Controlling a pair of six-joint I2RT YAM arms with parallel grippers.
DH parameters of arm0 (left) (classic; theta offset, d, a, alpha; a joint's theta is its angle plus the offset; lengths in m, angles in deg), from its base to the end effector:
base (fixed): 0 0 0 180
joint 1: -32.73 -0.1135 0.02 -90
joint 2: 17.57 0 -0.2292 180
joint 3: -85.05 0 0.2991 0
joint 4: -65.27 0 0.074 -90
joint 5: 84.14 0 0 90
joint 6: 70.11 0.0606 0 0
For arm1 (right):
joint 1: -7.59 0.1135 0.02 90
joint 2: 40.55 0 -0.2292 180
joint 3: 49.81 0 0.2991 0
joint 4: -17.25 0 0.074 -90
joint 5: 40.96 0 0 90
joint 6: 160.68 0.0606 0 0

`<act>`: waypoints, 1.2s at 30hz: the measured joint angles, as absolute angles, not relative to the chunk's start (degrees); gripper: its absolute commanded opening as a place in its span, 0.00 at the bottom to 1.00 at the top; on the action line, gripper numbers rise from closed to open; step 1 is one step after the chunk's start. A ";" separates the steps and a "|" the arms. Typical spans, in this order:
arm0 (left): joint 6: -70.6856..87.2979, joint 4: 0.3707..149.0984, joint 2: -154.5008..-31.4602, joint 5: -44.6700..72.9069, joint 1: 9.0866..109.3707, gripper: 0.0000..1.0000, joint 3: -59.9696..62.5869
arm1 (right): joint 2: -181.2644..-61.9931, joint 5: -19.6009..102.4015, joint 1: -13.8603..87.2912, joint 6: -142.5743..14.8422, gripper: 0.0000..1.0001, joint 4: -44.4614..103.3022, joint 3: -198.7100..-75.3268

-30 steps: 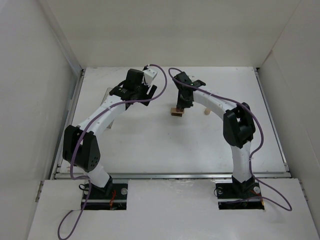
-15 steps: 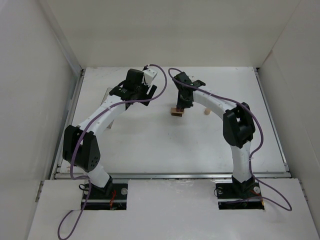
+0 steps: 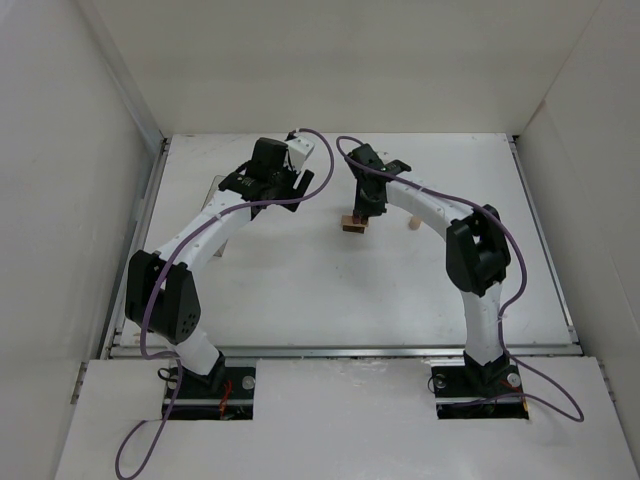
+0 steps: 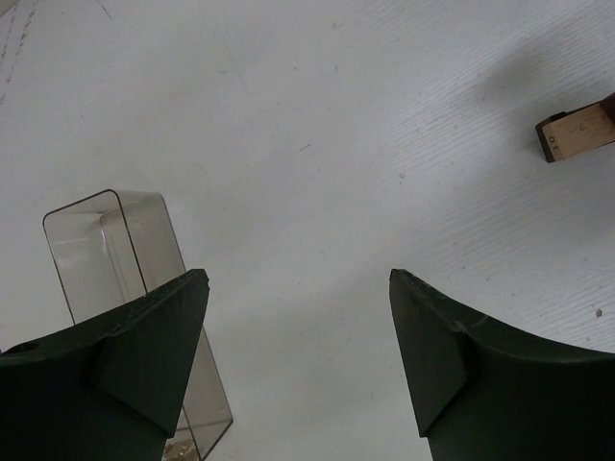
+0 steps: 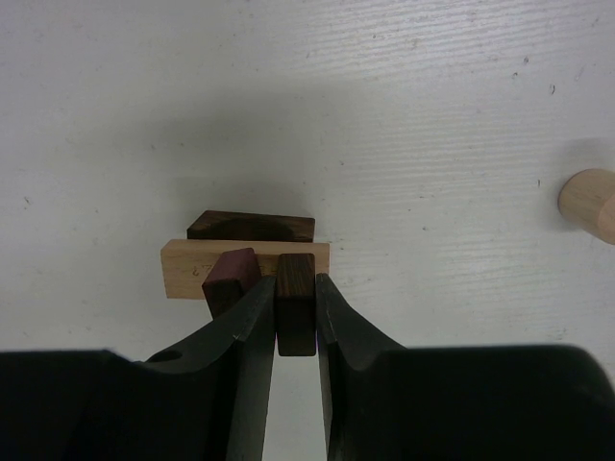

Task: Build the wood block tower

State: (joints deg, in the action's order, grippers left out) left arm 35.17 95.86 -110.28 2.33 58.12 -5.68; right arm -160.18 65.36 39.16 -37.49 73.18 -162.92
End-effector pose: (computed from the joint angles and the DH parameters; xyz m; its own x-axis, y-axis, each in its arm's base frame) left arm 0.4019 -0.1866 0.2597 -0.3687 0.4662 -0.8042 0.4958 0.8305 0.2541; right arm 0.4278 0.2429 0.1616 -0.8466 0.0964 -0.5234 0.0857 0.9953 0.0447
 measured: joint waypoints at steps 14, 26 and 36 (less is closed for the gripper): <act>35.20 95.86 -110.06 2.33 58.12 0.73 -5.59 | -160.23 65.36 39.16 -37.86 0.35 73.18 -162.92; 35.20 95.84 -110.04 2.33 58.12 0.73 -5.07 | -159.61 66.49 39.16 -37.88 0.40 73.38 -162.92; 35.22 95.84 -109.97 2.35 58.12 0.73 -4.96 | -154.89 65.88 39.18 -37.60 0.67 73.38 -162.92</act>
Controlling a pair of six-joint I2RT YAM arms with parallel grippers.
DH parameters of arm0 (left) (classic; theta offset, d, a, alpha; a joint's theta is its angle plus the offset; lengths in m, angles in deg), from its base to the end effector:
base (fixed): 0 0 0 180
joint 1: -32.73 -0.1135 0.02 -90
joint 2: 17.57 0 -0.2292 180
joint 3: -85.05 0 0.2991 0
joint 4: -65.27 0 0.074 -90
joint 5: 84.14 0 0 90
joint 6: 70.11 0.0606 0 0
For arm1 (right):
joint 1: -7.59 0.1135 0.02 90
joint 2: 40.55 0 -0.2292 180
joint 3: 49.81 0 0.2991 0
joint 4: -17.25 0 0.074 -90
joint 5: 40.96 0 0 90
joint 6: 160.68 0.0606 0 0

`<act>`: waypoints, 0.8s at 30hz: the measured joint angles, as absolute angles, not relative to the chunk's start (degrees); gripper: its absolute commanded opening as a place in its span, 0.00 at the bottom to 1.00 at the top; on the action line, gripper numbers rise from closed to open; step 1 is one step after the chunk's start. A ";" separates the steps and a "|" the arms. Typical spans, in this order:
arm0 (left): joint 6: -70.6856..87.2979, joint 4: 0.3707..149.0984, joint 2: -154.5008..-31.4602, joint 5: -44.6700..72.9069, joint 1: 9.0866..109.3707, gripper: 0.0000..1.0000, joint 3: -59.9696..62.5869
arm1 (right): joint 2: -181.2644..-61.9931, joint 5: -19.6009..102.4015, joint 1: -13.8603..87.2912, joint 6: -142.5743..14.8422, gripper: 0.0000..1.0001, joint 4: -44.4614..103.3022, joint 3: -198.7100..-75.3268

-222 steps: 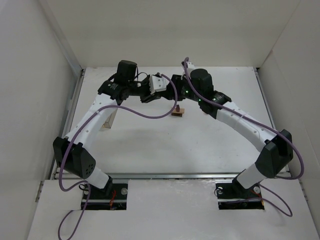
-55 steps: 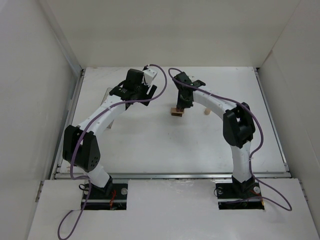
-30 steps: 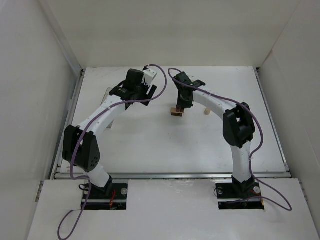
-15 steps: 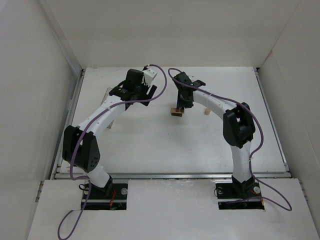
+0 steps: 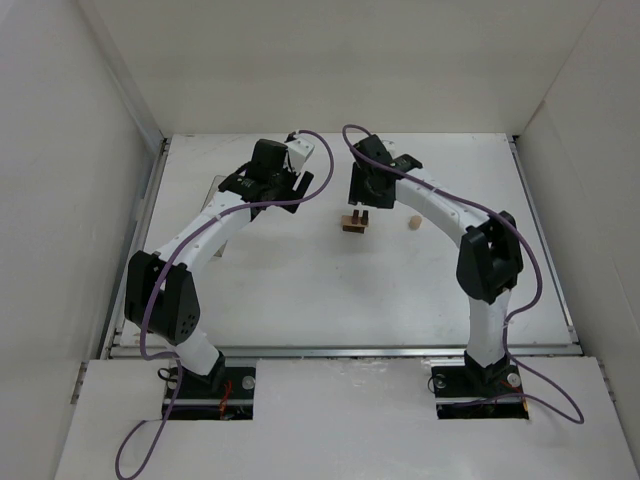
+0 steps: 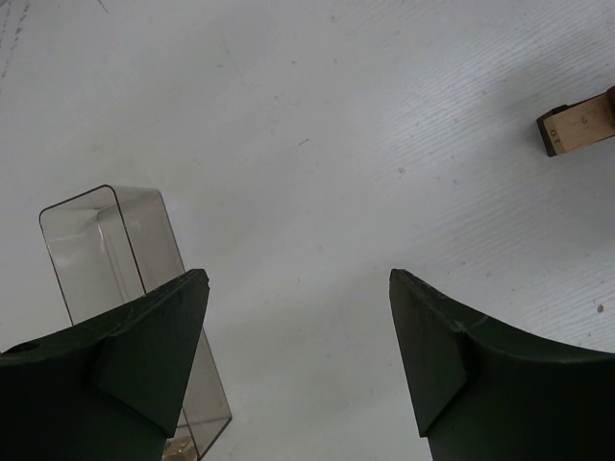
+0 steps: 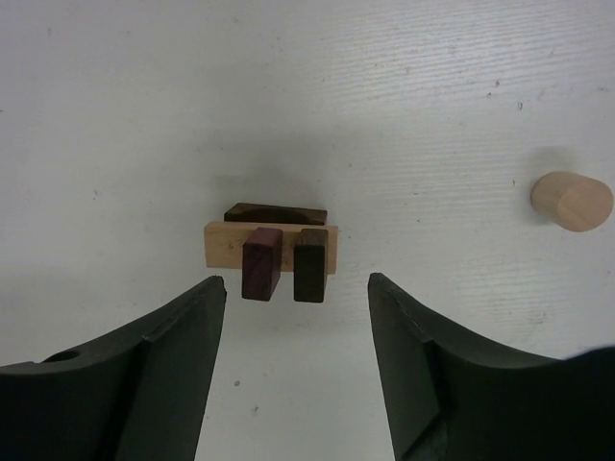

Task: Build the wood block tower

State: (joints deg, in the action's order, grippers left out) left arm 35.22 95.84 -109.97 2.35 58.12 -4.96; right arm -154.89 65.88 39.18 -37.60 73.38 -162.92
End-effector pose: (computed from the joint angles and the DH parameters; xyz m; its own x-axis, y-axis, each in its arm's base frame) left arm 0.4002 -0.1859 0.2569 -0.3731 0.4692 -0.8004 0.4979 0.8292 0.2539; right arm 0.4221 0.2389 0.2048 -0.8020 0.1201 -0.5851 0.0829 0.9925 0.0900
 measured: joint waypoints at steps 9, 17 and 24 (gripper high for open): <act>35.20 95.84 -109.95 2.41 58.12 0.73 -4.96 | -157.76 64.07 40.60 -37.58 0.67 75.43 -166.90; 35.20 95.84 -109.71 2.44 58.12 0.73 -4.96 | -160.97 67.76 41.52 -36.62 0.67 78.36 -170.46; 35.22 95.69 -108.97 2.44 58.12 0.73 -4.85 | -162.08 71.13 42.00 -35.22 0.67 80.77 -170.90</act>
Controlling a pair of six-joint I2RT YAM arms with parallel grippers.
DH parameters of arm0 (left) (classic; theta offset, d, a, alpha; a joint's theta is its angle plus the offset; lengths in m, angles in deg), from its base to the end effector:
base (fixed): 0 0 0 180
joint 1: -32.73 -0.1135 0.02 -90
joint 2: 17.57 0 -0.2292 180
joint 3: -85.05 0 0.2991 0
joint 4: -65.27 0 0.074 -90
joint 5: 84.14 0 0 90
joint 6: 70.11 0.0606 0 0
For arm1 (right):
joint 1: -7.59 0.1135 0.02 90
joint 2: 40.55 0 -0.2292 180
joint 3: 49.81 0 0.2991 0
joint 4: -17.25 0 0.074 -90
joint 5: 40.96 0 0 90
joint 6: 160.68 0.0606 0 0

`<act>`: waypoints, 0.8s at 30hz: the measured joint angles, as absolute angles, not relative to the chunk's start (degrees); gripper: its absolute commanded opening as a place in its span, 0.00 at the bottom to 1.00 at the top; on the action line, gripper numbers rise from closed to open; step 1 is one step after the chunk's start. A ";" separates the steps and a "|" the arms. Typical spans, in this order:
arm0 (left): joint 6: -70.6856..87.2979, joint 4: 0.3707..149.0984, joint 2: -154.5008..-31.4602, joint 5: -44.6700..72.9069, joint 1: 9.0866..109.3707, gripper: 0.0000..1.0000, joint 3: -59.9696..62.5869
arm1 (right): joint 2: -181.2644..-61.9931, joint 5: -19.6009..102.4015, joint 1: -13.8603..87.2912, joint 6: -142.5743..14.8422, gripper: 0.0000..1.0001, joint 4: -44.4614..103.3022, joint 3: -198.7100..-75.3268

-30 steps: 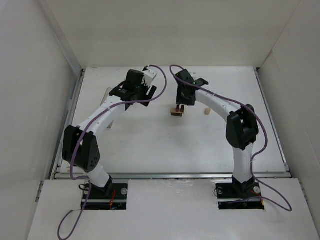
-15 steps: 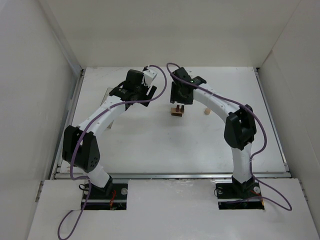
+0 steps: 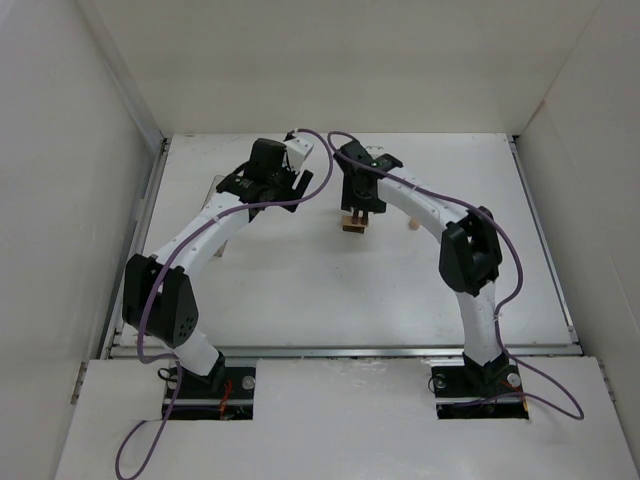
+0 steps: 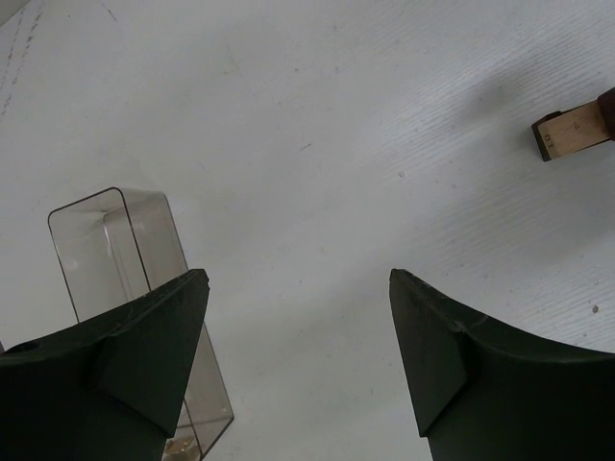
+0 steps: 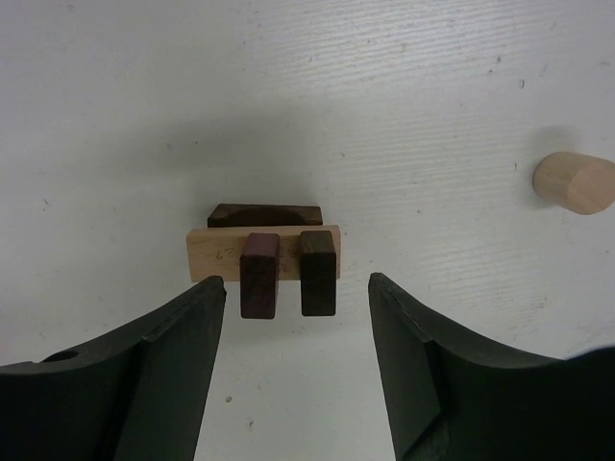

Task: Build the wood block tower

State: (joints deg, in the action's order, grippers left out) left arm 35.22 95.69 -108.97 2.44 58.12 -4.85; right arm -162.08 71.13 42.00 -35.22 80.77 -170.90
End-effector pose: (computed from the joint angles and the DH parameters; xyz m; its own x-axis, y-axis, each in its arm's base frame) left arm 0.3979 -0.1849 0.2637 -0.3596 0.4628 -0.8102 0.4950 0.8307 0.2548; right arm 0.4222 0.2615 0.1896 -0.8285 0.0840 -0.5536 0.1145 0.9932 -0.0205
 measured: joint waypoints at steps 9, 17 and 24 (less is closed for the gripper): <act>35.20 95.43 -108.84 2.44 58.12 0.73 -4.54 | -163.85 70.36 42.18 -34.82 0.66 80.92 -170.92; 35.20 95.45 -108.73 2.44 58.12 0.73 -4.10 | -164.07 70.14 42.18 -34.80 0.60 80.88 -170.92; 35.20 95.45 -108.58 2.44 58.12 0.73 -4.08 | -164.18 70.08 42.18 -34.80 0.56 80.88 -170.92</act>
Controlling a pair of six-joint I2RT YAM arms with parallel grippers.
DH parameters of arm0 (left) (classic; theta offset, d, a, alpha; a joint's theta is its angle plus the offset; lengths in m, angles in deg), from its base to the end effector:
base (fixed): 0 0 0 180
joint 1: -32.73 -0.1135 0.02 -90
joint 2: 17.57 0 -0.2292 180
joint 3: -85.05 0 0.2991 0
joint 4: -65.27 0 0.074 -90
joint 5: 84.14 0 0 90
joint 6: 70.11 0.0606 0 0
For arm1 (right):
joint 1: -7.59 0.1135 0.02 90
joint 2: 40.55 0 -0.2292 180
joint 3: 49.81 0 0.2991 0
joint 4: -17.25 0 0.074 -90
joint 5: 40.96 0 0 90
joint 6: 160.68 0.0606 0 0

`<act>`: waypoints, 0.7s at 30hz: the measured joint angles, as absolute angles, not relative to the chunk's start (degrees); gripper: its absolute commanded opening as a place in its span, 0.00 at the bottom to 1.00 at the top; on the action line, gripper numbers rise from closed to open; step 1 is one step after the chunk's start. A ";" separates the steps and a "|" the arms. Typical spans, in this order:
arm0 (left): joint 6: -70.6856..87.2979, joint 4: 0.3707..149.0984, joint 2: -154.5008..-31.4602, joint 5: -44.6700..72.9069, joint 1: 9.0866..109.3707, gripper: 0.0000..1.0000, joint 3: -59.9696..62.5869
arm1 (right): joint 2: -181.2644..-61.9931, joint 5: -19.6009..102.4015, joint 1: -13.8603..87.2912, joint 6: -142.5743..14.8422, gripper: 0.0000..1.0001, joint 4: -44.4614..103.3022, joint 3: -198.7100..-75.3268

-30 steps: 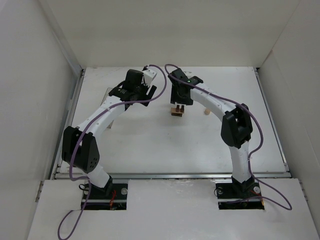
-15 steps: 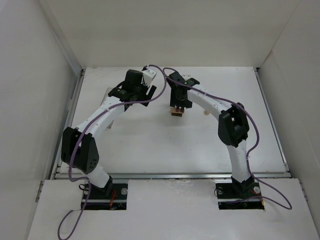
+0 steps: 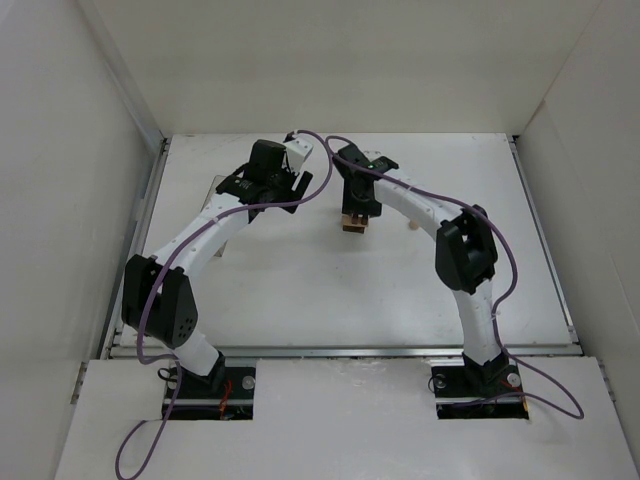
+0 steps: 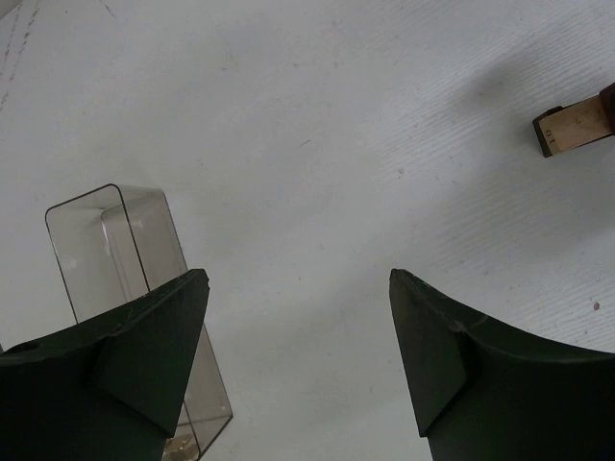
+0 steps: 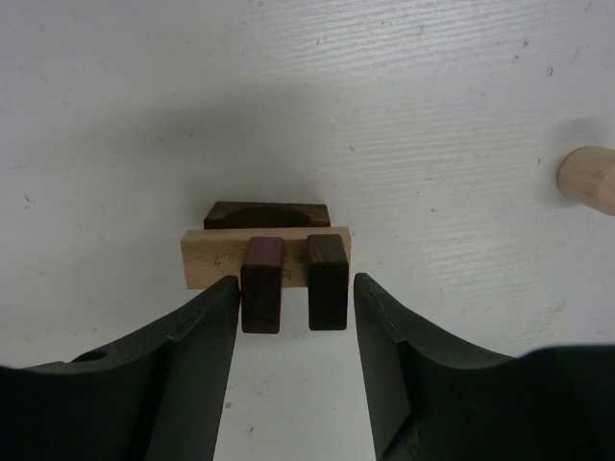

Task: Build the wood block tower

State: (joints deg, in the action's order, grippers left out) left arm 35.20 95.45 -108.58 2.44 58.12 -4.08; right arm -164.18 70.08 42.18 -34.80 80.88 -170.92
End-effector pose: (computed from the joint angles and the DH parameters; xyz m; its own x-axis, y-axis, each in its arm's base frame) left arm 0.3963 -0.1841 0.2615 -0.3616 0.4634 -0.8091 0.4954 0.8306 0.2543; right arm 0.4228 0.2651 0.1718 -0.8506 0.0779 -0.5201 0.1088 0.9936 -0.0291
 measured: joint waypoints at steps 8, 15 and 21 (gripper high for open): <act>35.20 95.43 -108.55 2.44 58.12 0.73 -4.10 | -164.82 69.58 42.18 -34.58 0.51 80.88 -170.92; 35.20 95.23 -108.03 2.44 58.12 0.73 -3.82 | -164.82 69.55 42.18 -34.17 0.44 80.90 -170.92; 35.20 95.06 -107.70 2.44 58.12 0.73 -3.80 | -164.82 69.40 42.20 -33.56 0.41 80.88 -170.92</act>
